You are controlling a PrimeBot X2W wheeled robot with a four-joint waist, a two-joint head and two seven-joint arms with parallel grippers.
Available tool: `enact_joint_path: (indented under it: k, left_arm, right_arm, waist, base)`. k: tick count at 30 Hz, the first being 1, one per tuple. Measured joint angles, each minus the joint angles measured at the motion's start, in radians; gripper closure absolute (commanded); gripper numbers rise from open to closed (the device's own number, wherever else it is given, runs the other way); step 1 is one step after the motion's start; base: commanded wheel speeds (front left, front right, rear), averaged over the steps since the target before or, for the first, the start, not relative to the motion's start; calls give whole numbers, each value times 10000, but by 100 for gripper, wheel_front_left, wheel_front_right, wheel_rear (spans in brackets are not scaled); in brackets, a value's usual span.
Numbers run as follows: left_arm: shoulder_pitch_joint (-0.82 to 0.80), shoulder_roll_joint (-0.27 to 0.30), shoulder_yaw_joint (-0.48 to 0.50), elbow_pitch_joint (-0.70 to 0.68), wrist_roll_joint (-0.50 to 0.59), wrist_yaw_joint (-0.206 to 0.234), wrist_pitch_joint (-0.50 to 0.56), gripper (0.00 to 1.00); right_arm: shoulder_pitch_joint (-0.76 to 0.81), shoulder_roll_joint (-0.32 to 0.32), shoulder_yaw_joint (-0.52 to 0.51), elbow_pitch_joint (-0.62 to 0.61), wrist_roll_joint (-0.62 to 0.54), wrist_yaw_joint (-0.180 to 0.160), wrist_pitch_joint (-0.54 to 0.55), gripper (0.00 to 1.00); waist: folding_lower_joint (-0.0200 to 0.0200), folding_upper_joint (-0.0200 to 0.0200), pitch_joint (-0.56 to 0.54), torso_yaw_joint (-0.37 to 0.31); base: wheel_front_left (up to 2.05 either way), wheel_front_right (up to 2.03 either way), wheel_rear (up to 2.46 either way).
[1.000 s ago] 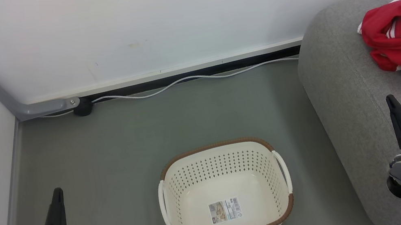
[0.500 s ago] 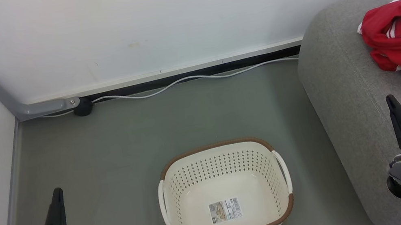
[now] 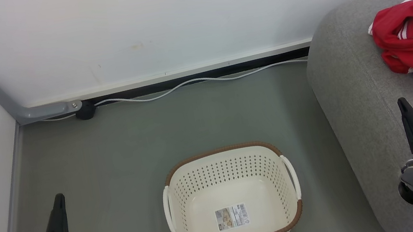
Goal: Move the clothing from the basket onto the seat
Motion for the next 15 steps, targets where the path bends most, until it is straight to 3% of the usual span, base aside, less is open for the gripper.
enact_joint_path:
  k: [15]
  left_arm:
    - [0,-6,8,-4,0,-2,0,100]
  right_arm:
    - [0,6,-4,-2,0,0,12,100]
  waist:
    - [0,0,0,0]
  base:
    - [0,0,0]
